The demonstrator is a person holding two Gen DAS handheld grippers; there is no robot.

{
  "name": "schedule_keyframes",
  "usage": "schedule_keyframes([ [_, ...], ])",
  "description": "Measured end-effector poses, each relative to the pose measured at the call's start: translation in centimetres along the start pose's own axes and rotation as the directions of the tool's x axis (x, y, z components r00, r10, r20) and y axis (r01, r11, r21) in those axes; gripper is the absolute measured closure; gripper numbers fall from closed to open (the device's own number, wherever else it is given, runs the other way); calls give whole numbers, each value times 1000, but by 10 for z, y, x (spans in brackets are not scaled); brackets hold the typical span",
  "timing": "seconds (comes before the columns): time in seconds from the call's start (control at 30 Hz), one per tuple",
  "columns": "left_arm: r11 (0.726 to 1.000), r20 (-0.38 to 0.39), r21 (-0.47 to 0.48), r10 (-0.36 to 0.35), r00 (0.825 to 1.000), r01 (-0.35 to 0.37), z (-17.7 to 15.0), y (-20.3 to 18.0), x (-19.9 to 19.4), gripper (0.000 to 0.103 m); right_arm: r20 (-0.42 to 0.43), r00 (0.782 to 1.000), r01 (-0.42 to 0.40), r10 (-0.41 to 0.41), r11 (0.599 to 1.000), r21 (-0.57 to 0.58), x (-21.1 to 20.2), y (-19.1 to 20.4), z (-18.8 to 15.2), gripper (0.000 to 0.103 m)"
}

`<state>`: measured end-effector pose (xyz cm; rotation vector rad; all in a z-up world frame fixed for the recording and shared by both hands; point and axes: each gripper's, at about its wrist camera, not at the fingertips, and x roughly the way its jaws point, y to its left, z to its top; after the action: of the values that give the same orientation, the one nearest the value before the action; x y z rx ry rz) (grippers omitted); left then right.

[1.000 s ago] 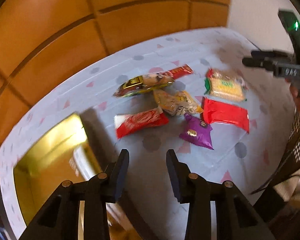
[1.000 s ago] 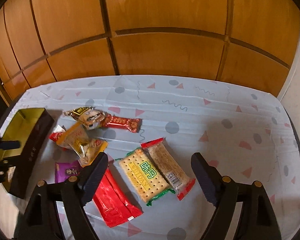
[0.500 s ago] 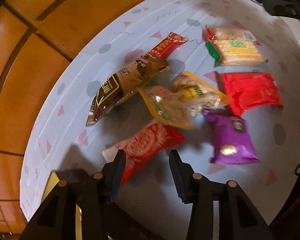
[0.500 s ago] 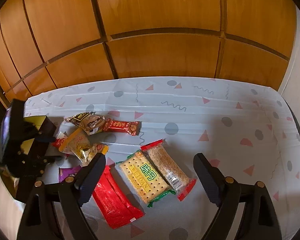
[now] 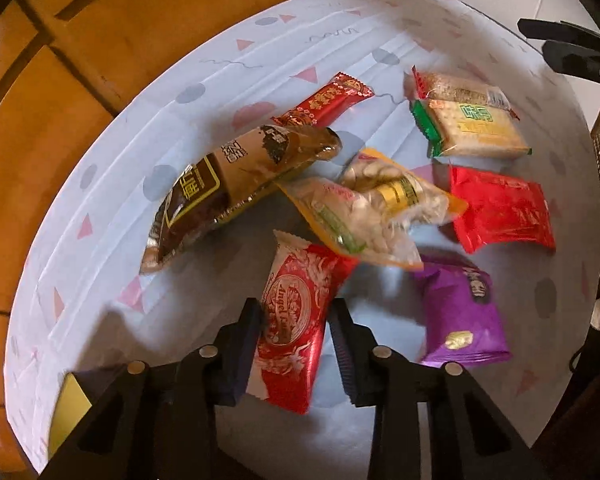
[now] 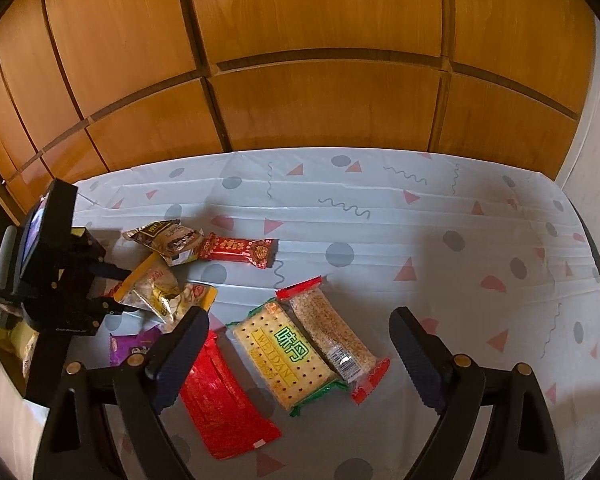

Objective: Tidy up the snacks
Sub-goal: 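Grasp the red-and-white wrapped cake with the left gripper while the right gripper grasps the purple packet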

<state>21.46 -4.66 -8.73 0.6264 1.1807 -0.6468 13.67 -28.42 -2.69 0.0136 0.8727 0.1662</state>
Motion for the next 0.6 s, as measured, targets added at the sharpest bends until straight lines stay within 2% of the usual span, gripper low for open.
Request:
schedule_keyframes([
  [0.1, 996, 3, -89, 9, 1000, -9, -8, -2, -4, 71, -2, 1000, 10, -10, 1000, 2, 1, -1, 0, 11],
  [0.23, 972, 14, -233, 26, 1000, -23, -26, -7, -12, 72, -1, 1000, 19, -19, 1000, 3, 0, -2, 0, 11],
  [0.47, 928, 21, -365, 89, 996, -76, -60, -49, -28, 72, -12, 1000, 10, -10, 1000, 10, 1, -3, -2, 11],
  [0.6, 900, 66, -432, 99, 993, -61, -90, -73, -36, 72, -33, 999, -12, 11, 1000, -12, 4, 2, -5, 11],
])
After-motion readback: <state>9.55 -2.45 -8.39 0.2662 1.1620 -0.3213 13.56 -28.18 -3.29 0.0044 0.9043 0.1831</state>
